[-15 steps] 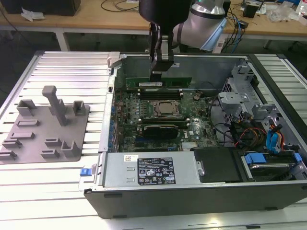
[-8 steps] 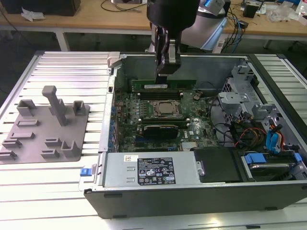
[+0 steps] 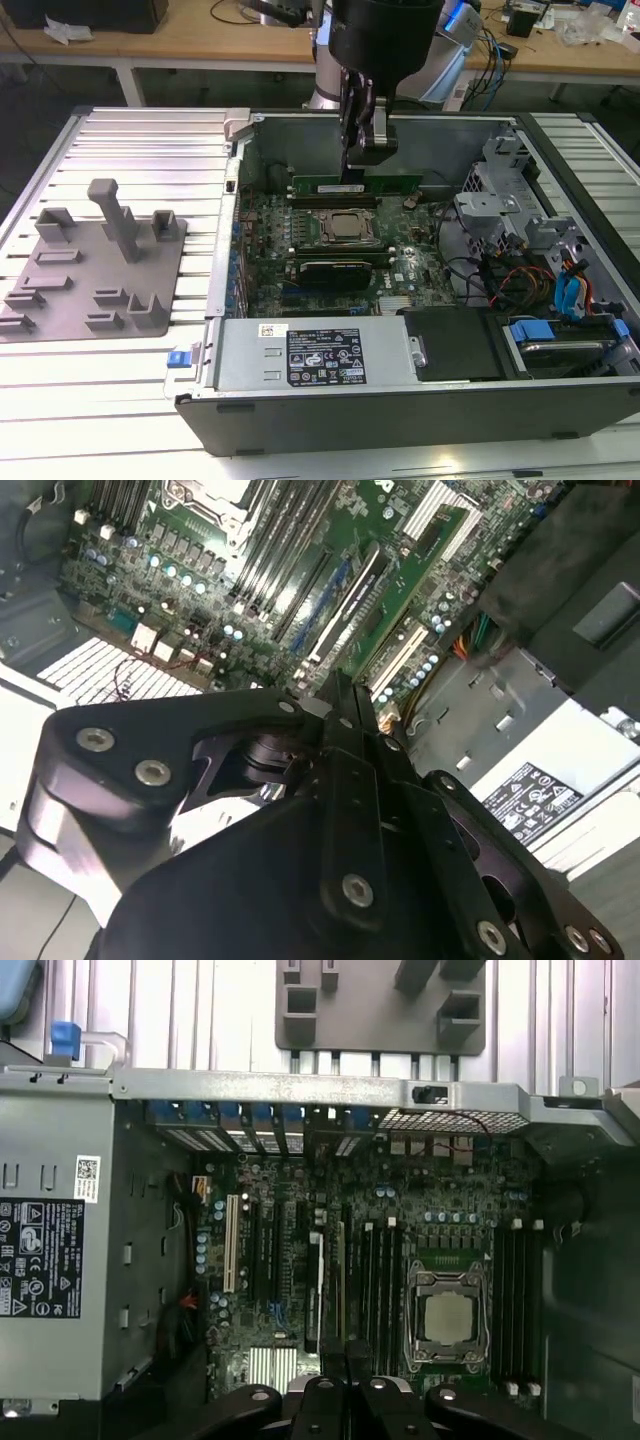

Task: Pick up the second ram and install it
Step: 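Pick up the second ram and move it above second insertion slot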

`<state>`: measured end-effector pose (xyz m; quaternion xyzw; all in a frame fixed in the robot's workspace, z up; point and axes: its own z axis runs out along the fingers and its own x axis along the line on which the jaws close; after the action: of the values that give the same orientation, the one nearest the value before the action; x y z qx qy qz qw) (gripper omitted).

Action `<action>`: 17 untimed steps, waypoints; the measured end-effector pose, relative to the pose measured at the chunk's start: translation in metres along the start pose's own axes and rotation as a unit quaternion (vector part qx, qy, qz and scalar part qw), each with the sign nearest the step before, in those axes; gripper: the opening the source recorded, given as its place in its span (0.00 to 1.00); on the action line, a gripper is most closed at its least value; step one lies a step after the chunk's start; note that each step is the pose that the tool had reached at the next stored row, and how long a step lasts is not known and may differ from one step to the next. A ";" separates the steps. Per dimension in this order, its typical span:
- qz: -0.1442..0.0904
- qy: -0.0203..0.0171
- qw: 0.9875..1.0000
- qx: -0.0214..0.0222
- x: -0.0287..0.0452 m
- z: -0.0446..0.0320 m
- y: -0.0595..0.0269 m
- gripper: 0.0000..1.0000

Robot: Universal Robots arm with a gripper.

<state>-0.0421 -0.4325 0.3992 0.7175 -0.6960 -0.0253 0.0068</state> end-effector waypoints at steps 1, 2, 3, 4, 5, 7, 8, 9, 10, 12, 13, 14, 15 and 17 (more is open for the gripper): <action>0.000 0.000 1.000 0.000 -0.0006 0.0013 -0.0004 0.09; 0.000 0.000 1.000 0.000 -0.0014 0.0023 -0.0006 0.09; 0.000 0.000 1.000 0.000 -0.0026 0.0037 -0.0008 0.09; 0.000 0.000 1.000 0.000 -0.0043 0.0058 -0.0011 0.09; 0.000 0.000 1.000 0.000 -0.0055 0.0080 -0.0013 0.09; 0.000 0.000 1.000 0.000 -0.0088 0.0151 -0.0017 0.09; 0.000 0.000 1.000 0.000 -0.0099 0.0182 -0.0019 0.09; 0.000 0.000 1.000 0.000 -0.0107 0.0204 -0.0020 0.09; 0.000 0.000 1.000 0.000 -0.0115 0.0219 -0.0020 0.09; 0.000 0.000 1.000 0.000 -0.0132 0.0249 -0.0023 0.09; 0.000 0.000 1.000 0.000 -0.0144 0.0264 -0.0024 0.09; 0.000 0.000 1.000 0.000 -0.0169 0.0291 -0.0026 0.09; 0.000 0.000 1.000 0.000 -0.0182 0.0303 -0.0027 0.09; 0.000 0.000 1.000 0.000 -0.0211 0.0329 -0.0029 0.09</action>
<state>-0.0414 -0.4105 0.3668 0.7176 -0.6960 -0.0253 0.0067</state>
